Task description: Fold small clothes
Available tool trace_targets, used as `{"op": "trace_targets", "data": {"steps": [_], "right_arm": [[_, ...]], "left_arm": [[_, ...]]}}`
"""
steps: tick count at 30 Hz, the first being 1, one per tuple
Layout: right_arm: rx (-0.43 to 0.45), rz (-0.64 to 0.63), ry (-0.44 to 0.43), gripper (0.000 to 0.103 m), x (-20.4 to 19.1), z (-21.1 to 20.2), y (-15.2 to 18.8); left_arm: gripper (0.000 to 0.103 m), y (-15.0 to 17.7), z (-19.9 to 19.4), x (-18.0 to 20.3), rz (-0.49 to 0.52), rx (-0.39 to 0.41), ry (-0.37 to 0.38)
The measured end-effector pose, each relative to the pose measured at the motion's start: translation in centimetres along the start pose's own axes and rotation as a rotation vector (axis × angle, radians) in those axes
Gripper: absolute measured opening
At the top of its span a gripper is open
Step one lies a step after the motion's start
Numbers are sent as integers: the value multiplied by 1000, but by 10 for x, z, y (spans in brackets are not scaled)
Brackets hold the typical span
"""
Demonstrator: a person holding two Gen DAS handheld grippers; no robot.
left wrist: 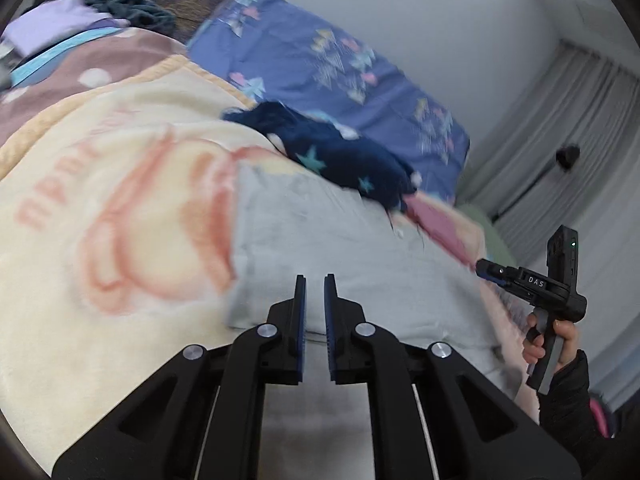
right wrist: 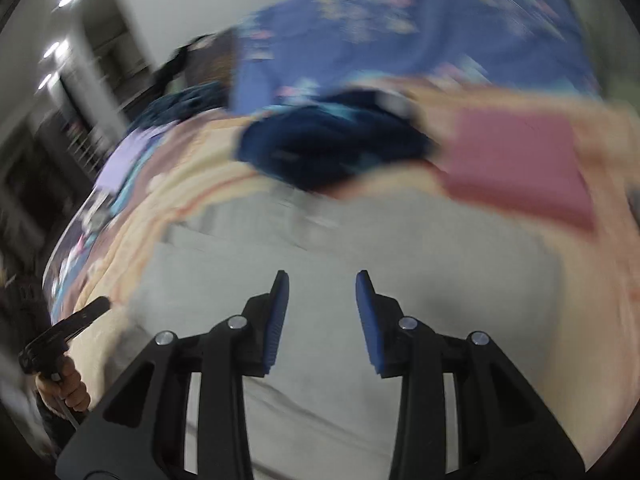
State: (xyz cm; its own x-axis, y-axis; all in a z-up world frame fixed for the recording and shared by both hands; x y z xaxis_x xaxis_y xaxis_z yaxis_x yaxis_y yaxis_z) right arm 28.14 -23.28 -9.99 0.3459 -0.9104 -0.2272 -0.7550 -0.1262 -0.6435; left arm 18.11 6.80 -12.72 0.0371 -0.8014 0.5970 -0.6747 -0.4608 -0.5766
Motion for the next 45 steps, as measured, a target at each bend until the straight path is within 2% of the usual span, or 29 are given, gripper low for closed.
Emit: {"op": "trace_targets", "data": {"steps": [1, 2, 3, 4, 6, 7, 8, 9, 11, 12, 15, 17, 20, 21, 22, 23, 24, 27, 28, 29, 30, 31, 34, 36, 38, 40, 42, 43, 45], "right_arm": [[-22, 50, 24, 37, 21, 3, 15], [-78, 107, 104, 20, 55, 10, 42], [-91, 120, 123, 13, 69, 14, 54], [-55, 142, 82, 9, 80, 14, 65], [4, 224, 6, 9, 86, 3, 69], [25, 262, -14, 15, 88, -5, 69], [56, 287, 2, 29, 96, -15, 66], [79, 290, 38, 35, 105, -23, 63], [93, 283, 120, 38, 127, -31, 52], [97, 300, 126, 38, 134, -31, 45], [93, 389, 5, 38, 154, -17, 22], [76, 442, -25, 46, 166, 0, 9], [37, 480, -37, 52, 176, 26, -4], [22, 492, -65, 47, 176, 33, -6], [6, 496, -82, 9, 175, 37, -7], [-15, 480, -109, 3, 170, 39, -9], [-5, 455, -95, 3, 164, 33, -14], [109, 319, 123, 2, 157, -5, -30], [92, 273, 239, 0, 160, -5, -30], [36, 200, 419, 0, 168, 1, -26], [-1, 142, 509, 0, 174, 7, -23], [-15, 118, 524, 0, 174, 11, -21], [64, 169, 330, 1, 154, -7, -11], [120, 121, 186, 3, 112, -31, -2], [120, 32, 51, 5, 62, -47, 24], [58, -53, 65, 6, 33, -46, 57], [-72, -133, 267, 6, 42, -19, 96], [-86, -174, 326, 6, 49, -8, 107], [-34, -126, 311, 9, 46, -18, 110]], "left_arm": [[18, 4, 11, 7, 42, -27, -27], [28, 9, 25, 10, 91, -52, -72], [31, 17, 44, 7, 163, -82, -167], [32, 27, 60, 1, 219, -112, -253], [31, 34, 68, 2, 271, -103, -304], [32, 33, 64, 5, 289, -101, -317], [32, 33, 62, 7, 299, -104, -324], [32, 34, 60, 6, 301, -108, -329], [33, 32, 59, 10, 306, -112, -340], [33, 30, 61, 15, 310, -110, -328], [35, 24, 66, 32, 297, -95, -275], [43, 24, 77, 36, 288, -107, -272], [47, 34, 100, 29, 325, -127, -302], [47, 35, 99, 28, 320, -117, -293], [47, 34, 97, 28, 314, -115, -287], [47, 34, 95, 28, 312, -113, -283], [47, 35, 94, 27, 312, -110, -281], [47, 36, 95, 28, 321, -105, -286], [47, 36, 96, 28, 325, -102, -290], [47, 36, 95, 28, 326, -100, -291], [47, 36, 96, 29, 325, -98, -290], [48, 35, 95, 28, 322, -97, -286], [50, 36, 95, 28, 312, -97, -270], [52, 37, 96, 29, 315, -99, -265], [54, 37, 96, 30, 322, -99, -267], [54, 38, 96, 30, 324, -100, -267], [54, 37, 96, 31, 322, -104, -263], [54, 37, 95, 32, 322, -106, -258], [55, 38, 87, 34, 352, -95, -285]]}}
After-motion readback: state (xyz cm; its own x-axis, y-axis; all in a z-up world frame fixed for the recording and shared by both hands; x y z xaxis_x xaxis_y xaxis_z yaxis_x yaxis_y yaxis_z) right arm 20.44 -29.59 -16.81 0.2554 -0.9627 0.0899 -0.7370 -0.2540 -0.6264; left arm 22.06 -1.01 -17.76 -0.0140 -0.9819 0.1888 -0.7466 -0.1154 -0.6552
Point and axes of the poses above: each gripper's, at about its wrist camera, not at the fingertips, and z roughly the way its jaws point, x to its right, y to its underside, the point moved 9 cm from there along z, roughly the way its jaws point, and after that the axes turned 9 degrees about -z, right-handed, at the moved point
